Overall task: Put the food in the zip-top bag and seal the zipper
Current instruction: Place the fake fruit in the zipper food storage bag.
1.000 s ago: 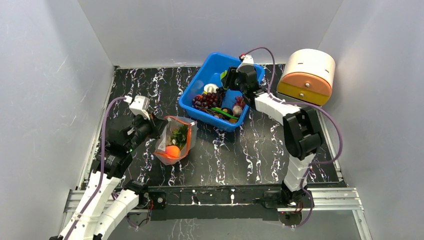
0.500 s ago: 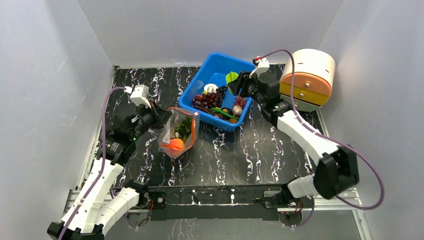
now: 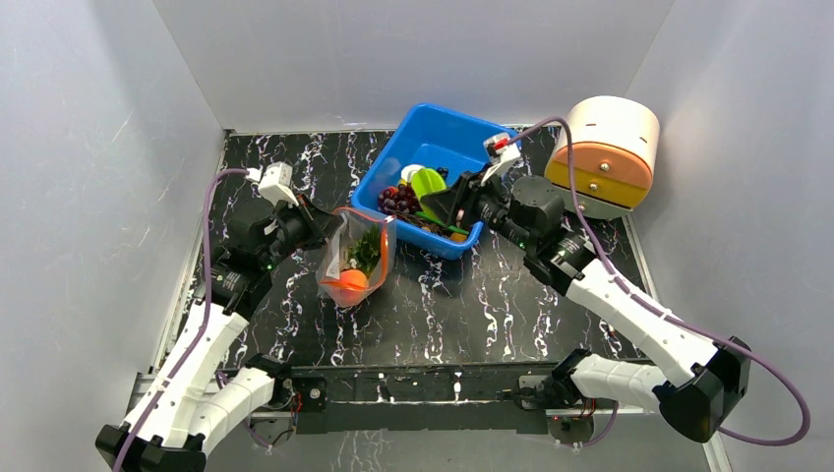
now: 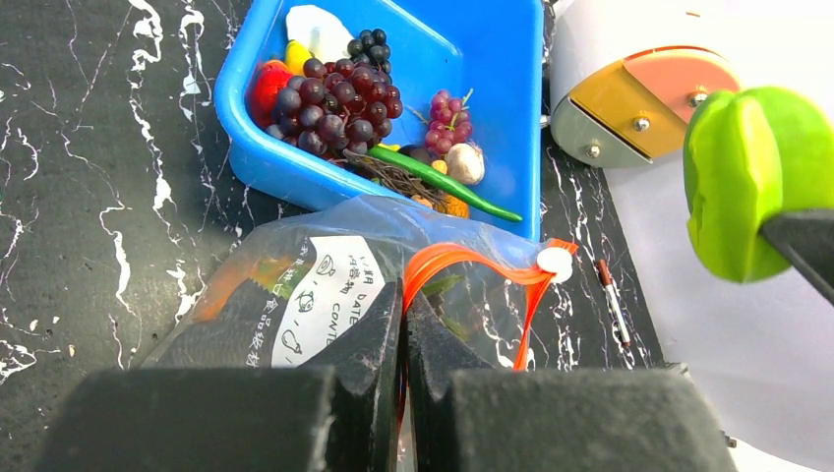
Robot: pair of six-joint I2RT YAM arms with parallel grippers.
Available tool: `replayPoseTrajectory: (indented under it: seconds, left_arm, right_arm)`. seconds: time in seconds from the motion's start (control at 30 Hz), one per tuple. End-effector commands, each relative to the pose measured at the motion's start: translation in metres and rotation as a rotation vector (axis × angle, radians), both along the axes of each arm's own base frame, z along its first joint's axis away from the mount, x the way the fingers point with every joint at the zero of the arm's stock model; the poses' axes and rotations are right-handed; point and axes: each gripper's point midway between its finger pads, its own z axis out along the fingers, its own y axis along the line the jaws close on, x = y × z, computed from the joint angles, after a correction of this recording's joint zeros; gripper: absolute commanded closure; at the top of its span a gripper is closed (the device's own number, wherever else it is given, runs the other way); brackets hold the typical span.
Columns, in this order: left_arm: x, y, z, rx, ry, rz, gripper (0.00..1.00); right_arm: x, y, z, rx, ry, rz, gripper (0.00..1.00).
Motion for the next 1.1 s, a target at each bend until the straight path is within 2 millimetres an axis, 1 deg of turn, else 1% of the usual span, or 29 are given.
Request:
replayPoseTrajectory:
  seconds: [0.0, 0.07, 0.17, 0.23, 0.43, 0.57, 0.67, 0.77, 0.93, 1.07]
  left_arm:
    - [0.006, -0.002, 0.020, -0.037, -0.059, 0.015, 1.00]
    - [0.005, -0.001, 0.016, -0.033, -0.045, 0.016, 1.00]
    - [0.005, -0.002, 0.012, -0.036, -0.032, 0.017, 1.00]
    - [0.004, -0.002, 0.010, -0.034, -0.021, 0.015, 1.00]
    - [0.003, -0.004, 0.005, -0.029, 0.010, 0.005, 1.00]
    - [0.002, -0.004, 0.008, -0.040, 0.006, 0.007, 1.00]
    - [0.000, -0.005, 0.010, -0.041, 0.004, -0.004, 1.00]
    - [-0.003, -0.007, 0.007, -0.041, 0.015, -0.019, 1.00]
    - [-0.010, -0.009, 0.003, -0.043, 0.041, -0.043, 1.00]
    - [-0.015, -0.011, 0.002, -0.044, 0.054, -0.065, 1.00]
  right_arm:
    - [-0.027, 0.022, 0.027, 0.084, -0.016, 0.080, 0.79]
    - [-0.040, 0.037, 0.027, 0.099, -0.003, 0.119, 0.79]
    - [-0.052, 0.054, 0.016, 0.103, 0.005, 0.156, 0.78]
    - [-0.062, 0.065, 0.012, 0.100, 0.021, 0.188, 0.77]
    - [-0.088, 0.087, 0.021, 0.151, 0.020, 0.277, 0.77]
    - [-0.099, 0.103, 0.019, 0.180, 0.029, 0.296, 0.78]
    - [-0.103, 0.115, 0.009, 0.169, 0.059, 0.302, 0.77]
    - [-0.102, 0.125, -0.011, 0.136, 0.081, 0.278, 0.76]
    - [-0.097, 0.136, -0.027, 0.094, 0.100, 0.274, 0.75]
    - [-0.091, 0.143, -0.046, 0.035, 0.128, 0.257, 0.74]
